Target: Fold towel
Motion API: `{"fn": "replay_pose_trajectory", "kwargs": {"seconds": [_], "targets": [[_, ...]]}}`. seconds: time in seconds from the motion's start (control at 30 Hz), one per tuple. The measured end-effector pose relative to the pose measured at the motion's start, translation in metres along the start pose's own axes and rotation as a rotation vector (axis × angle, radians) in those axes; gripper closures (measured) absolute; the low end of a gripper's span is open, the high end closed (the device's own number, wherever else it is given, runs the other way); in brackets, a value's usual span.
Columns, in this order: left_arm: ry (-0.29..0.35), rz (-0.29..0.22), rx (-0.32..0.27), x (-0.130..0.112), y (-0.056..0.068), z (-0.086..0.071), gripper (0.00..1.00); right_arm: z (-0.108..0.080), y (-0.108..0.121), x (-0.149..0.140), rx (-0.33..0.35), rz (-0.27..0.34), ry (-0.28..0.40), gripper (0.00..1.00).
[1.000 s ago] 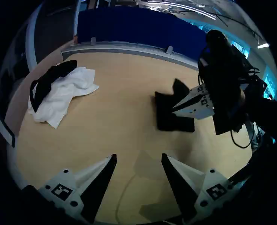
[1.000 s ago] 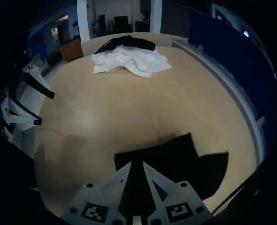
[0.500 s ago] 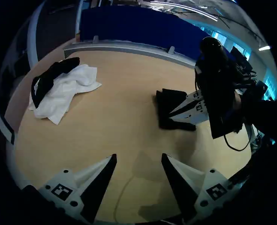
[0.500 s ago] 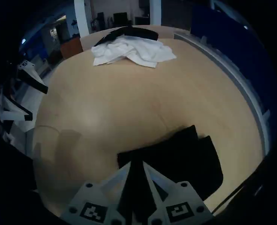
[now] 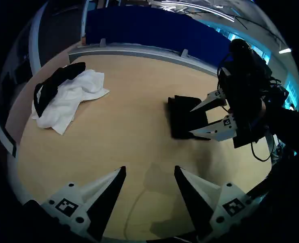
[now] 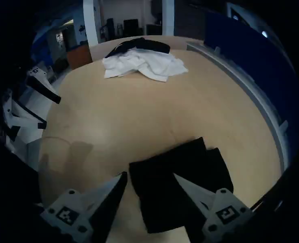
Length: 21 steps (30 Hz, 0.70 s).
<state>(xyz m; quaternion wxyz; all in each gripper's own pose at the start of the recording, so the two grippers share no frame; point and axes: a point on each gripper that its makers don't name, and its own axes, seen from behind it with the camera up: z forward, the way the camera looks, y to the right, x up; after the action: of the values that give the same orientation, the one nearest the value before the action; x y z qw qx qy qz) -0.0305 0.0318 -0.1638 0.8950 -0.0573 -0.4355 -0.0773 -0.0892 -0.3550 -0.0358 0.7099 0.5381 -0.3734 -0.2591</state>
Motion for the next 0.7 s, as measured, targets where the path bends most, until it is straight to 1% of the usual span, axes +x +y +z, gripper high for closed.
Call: {"fn": "replay_pose_trajectory", "kwargs": {"seconds": [0.07, 0.1, 0.27, 0.4, 0.57, 0.7], "targets": [[-0.001, 0.001, -0.001, -0.001, 0.000, 0.001, 0.12, -0.004, 0.001, -0.001, -0.010, 0.005, 0.009, 0.01], [-0.002, 0.001, -0.001, -0.001, 0.000, 0.001, 0.12, -0.005, 0.001, -0.001, -0.015, 0.009, 0.013, 0.00], [-0.003, 0.002, 0.000, -0.003, 0.001, 0.002, 0.12, -0.015, 0.005, -0.007, -0.059, 0.039, 0.030, 0.00], [-0.003, 0.003, -0.002, -0.003, 0.002, 0.000, 0.12, -0.023, 0.007, -0.019, -0.097, 0.074, 0.030, 0.00], [-0.002, 0.008, -0.003, -0.002, 0.004, -0.002, 0.12, -0.034, 0.009, -0.043, -0.160, 0.137, 0.014, 0.00], [-0.002, 0.012, -0.002, -0.001, 0.004, -0.002, 0.12, -0.040, 0.013, -0.063, -0.232, 0.205, -0.011, 0.00]]}}
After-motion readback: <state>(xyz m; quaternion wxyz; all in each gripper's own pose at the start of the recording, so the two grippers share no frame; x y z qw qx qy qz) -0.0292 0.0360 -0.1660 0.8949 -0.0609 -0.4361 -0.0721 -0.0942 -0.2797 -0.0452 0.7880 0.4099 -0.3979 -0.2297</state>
